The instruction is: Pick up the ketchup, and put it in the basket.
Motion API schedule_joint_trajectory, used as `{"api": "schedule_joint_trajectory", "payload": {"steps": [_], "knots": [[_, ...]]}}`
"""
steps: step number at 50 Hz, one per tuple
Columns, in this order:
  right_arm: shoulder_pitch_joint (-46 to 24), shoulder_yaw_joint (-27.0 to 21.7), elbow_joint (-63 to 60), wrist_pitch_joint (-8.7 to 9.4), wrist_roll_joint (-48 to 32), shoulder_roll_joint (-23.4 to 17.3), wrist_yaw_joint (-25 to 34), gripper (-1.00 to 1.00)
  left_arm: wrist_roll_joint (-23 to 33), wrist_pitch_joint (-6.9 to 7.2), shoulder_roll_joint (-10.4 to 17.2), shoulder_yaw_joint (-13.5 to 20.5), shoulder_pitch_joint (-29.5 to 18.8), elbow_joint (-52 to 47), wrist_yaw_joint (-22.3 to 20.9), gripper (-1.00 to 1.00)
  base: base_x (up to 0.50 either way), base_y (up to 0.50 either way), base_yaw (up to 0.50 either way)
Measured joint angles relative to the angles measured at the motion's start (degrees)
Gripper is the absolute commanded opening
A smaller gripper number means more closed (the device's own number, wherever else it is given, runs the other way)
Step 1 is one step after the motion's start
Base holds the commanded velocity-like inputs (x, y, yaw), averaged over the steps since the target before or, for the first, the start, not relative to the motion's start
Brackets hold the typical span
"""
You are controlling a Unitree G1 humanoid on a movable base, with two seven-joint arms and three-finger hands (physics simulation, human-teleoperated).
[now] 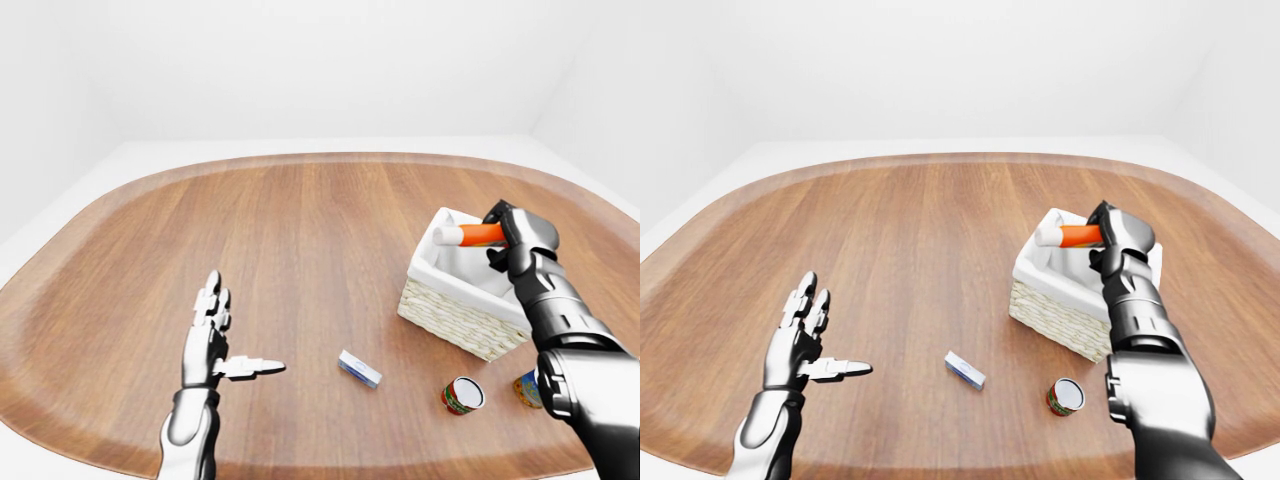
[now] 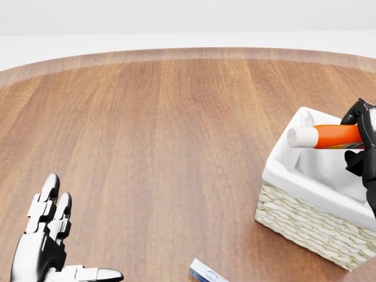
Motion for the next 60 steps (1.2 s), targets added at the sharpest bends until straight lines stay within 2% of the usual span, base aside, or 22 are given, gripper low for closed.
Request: {"api": "schedule_joint_trajectory", "payload": {"steps": [45,46,47,60], "knots": [[-1.36,1.99,7.3,-0.08,-1.57,2.85,-3.87,-1.0,-0.05,0.0,0.4,-0.04,-0.93,3.51,0.14,1.0,0.0,0.0,0.0],[-1.38,1.98,7.33,-0.08,-1.58,2.89,-3.87,-0.13,-0.04,0.0,0.41,-0.05,-0.94,3.56,0.13,1.0,0.0,0.0,0.0],[-1.42,1.96,7.34,-0.06,-1.55,2.91,-4.04,1.0,-0.02,0.0,0.41,-0.06,-0.94,3.61,0.12,1.0,0.0,0.0,0.0],[-2.28,1.29,6.81,-0.52,-1.59,2.46,-6.62,1.0,0.04,0.0,0.4,-0.09,-0.72,3.57,-0.05,1.0,0.0,0.0,0.0]]}}
